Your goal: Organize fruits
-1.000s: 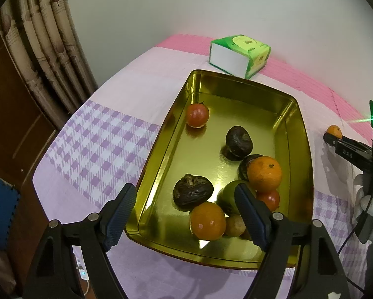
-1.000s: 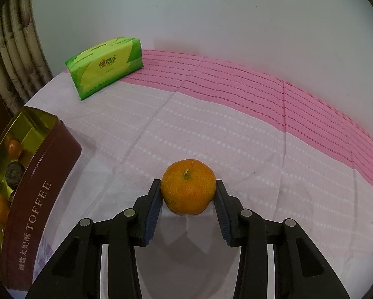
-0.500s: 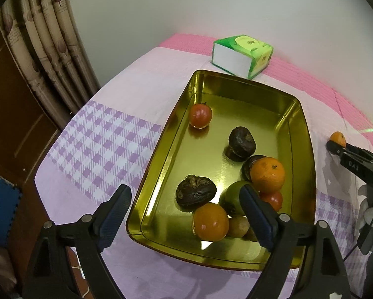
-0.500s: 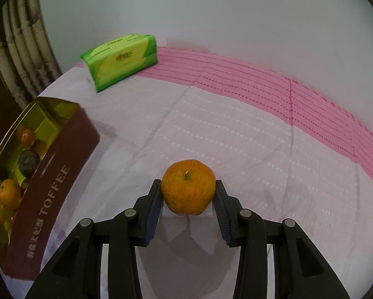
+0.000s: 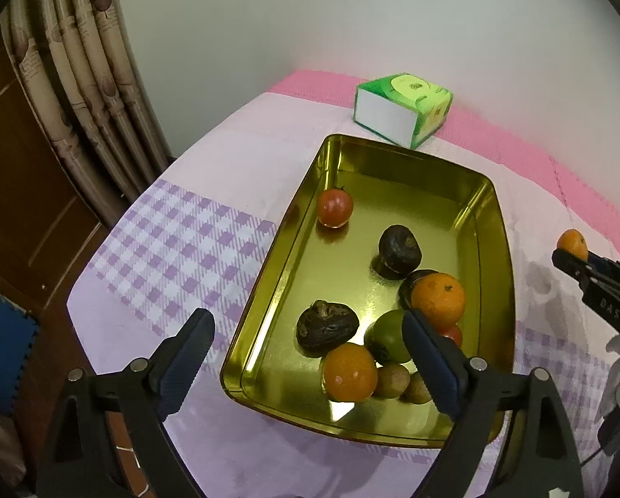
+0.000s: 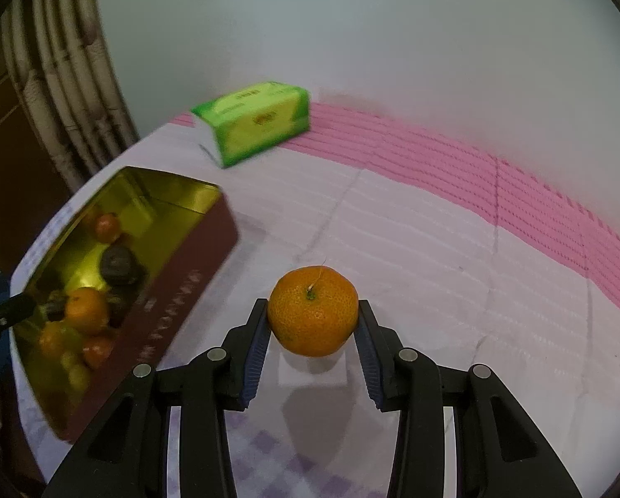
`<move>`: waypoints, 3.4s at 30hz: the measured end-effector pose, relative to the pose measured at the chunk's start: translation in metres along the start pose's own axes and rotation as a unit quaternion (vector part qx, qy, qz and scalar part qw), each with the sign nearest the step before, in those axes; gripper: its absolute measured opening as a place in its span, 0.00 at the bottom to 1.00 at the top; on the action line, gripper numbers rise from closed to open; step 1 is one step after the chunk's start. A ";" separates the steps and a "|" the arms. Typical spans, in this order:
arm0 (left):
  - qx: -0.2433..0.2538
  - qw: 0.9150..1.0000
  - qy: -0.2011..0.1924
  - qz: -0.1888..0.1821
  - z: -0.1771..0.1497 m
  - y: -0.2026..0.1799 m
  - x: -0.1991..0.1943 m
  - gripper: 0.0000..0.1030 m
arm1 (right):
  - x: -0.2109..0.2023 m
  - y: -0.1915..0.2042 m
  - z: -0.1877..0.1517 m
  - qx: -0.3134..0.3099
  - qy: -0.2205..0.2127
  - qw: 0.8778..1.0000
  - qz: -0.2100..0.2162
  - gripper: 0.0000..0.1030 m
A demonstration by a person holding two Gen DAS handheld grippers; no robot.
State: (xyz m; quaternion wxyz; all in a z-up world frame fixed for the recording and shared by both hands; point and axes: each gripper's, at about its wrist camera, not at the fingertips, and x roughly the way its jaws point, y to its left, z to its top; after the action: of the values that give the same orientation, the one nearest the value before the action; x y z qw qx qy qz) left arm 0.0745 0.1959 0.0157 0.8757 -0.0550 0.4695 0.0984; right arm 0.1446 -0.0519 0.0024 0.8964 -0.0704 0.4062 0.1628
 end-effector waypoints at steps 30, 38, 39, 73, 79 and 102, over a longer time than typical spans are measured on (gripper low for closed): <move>-0.043 0.999 0.000 0.023 -0.018 0.044 -0.047 0.93 | -0.021 0.135 -0.017 -0.120 0.014 0.986 0.112 0.40; -0.051 0.998 0.012 0.023 -0.029 0.050 -0.048 0.93 | -0.005 0.149 -0.025 -0.130 0.031 0.985 0.111 0.40; -0.052 0.998 0.014 0.023 -0.030 0.051 -0.047 0.93 | -0.003 0.150 -0.025 -0.131 0.031 0.985 0.110 0.40; -0.058 0.998 0.010 0.027 -0.034 0.055 -0.051 0.93 | -0.014 0.155 -0.023 -0.112 0.028 0.990 0.081 0.67; -0.055 0.998 0.008 0.028 -0.035 0.053 -0.052 0.93 | -0.033 0.147 -0.021 -0.103 0.018 0.993 0.058 0.81; 0.016 0.999 -0.015 0.041 -0.047 0.012 -0.065 0.93 | -0.083 0.109 -0.050 -0.052 0.033 0.998 -0.005 0.92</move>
State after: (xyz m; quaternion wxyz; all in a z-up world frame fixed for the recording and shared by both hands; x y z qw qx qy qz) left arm -0.0011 0.1909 0.0437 0.8788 -0.0202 0.4593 0.1281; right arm 0.0204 0.0178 0.0320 0.8782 -0.1245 0.4265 0.1771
